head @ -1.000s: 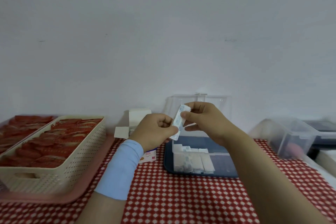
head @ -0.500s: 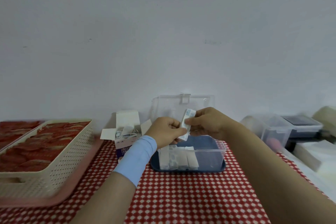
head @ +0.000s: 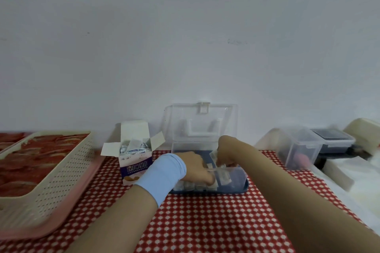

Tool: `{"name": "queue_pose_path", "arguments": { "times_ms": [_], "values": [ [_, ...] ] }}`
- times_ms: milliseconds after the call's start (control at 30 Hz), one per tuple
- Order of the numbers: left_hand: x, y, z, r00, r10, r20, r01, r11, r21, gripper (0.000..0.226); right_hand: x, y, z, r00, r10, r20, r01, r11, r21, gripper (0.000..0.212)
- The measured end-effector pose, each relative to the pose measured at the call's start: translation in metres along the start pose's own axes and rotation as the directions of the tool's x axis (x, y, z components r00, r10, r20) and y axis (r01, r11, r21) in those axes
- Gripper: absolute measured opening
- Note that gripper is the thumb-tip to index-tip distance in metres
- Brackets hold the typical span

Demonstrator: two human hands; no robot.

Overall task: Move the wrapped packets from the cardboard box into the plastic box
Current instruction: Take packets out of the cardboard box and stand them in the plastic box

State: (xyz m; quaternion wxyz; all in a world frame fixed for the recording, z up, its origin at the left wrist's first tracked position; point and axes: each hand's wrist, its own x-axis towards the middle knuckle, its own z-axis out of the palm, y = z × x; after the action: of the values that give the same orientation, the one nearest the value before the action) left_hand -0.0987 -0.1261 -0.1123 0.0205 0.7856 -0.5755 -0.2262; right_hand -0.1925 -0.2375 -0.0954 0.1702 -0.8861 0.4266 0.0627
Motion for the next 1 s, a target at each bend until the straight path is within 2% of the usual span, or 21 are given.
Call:
{"name": "queue_pose_path", "arguments": {
  "times_ms": [100, 233, 433, 567, 700, 867, 933, 1000],
  "values": [
    [0.006, -0.002, 0.004, 0.999, -0.039, 0.017, 0.039, 0.999, 0.033, 0.036, 0.005, -0.001, 0.005, 0.998, 0.023, 0.062, -0.014, 0.989, -0.147, 0.038],
    [0.006, -0.002, 0.004, 0.999, -0.025, 0.024, 0.024, 0.998, 0.054, 0.034, 0.015, 0.001, 0.013, 0.988, 0.070, 0.136, -0.024, 0.950, -0.311, 0.041],
    [0.015, -0.007, 0.008, 0.998, 0.060, 0.000, -0.059, 0.986, 0.156, 0.039, 0.014, -0.005, 0.010, 0.993, 0.056, 0.103, -0.009, 0.913, -0.407, 0.041],
    [0.013, -0.007, 0.008, 0.996, 0.081, 0.027, -0.085, 0.968, 0.238, 0.033, 0.014, -0.005, 0.011, 0.996, 0.045, 0.073, -0.008, 0.893, -0.449, 0.038],
    [0.009, -0.005, 0.006, 0.999, 0.045, 0.005, -0.045, 0.987, 0.151, 0.037, 0.011, -0.005, 0.010, 0.996, 0.040, 0.076, -0.002, 0.897, -0.443, 0.034],
    [0.005, -0.002, 0.005, 0.998, 0.059, 0.018, -0.061, 0.989, 0.135, 0.025, 0.003, -0.005, 0.006, 0.998, 0.005, 0.061, 0.019, 0.920, -0.392, 0.029],
    [0.001, -0.001, 0.005, 0.998, 0.060, -0.001, -0.060, 0.987, 0.148, 0.021, -0.001, -0.006, 0.005, 0.998, 0.007, 0.064, 0.018, 0.925, -0.379, 0.022],
    [-0.005, 0.000, 0.002, 0.997, 0.077, -0.025, -0.072, 0.986, 0.149, 0.029, -0.004, -0.007, 0.000, 0.998, 0.018, 0.066, 0.007, 0.933, -0.361, 0.008]
  ]
}}
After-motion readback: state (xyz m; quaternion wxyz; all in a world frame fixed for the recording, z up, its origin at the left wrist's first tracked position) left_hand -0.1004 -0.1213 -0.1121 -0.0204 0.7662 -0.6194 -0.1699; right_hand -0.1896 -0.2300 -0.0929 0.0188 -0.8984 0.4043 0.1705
